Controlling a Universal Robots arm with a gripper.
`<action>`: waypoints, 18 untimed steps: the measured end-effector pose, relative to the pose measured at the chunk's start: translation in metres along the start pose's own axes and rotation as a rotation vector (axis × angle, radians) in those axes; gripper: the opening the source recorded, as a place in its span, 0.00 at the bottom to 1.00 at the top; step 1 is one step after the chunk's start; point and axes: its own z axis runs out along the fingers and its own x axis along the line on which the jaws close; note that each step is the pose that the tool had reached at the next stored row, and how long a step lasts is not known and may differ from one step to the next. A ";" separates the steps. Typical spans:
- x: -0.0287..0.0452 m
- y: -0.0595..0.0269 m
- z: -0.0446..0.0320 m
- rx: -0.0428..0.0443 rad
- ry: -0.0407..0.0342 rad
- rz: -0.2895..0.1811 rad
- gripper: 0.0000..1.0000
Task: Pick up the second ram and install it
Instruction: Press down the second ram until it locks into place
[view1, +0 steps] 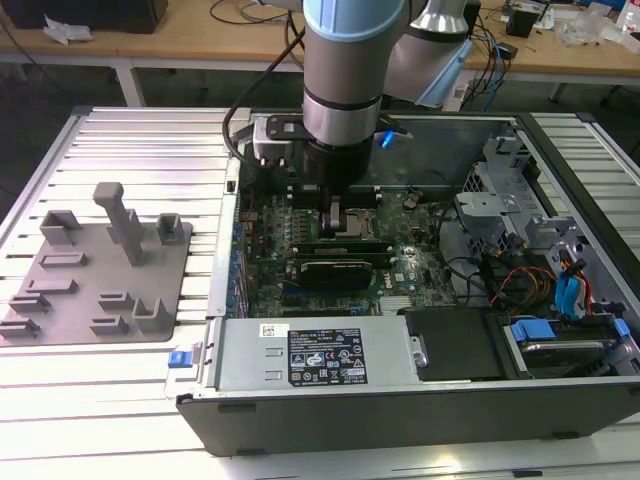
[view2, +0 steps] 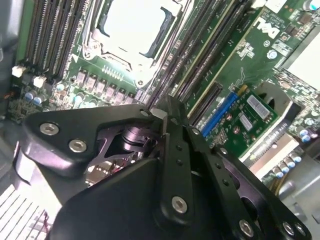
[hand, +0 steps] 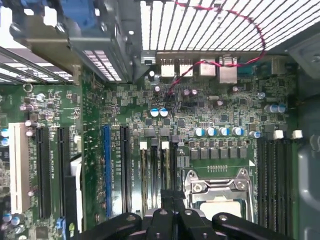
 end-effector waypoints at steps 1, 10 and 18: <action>0.0000 0.0000 -0.0001 0.0001 -0.0001 0.000 0.08; -0.0007 -0.0301 -0.0002 -0.0001 0.0002 0.000 0.08; -0.0013 -0.0305 -0.0084 -0.0001 0.0002 0.000 0.08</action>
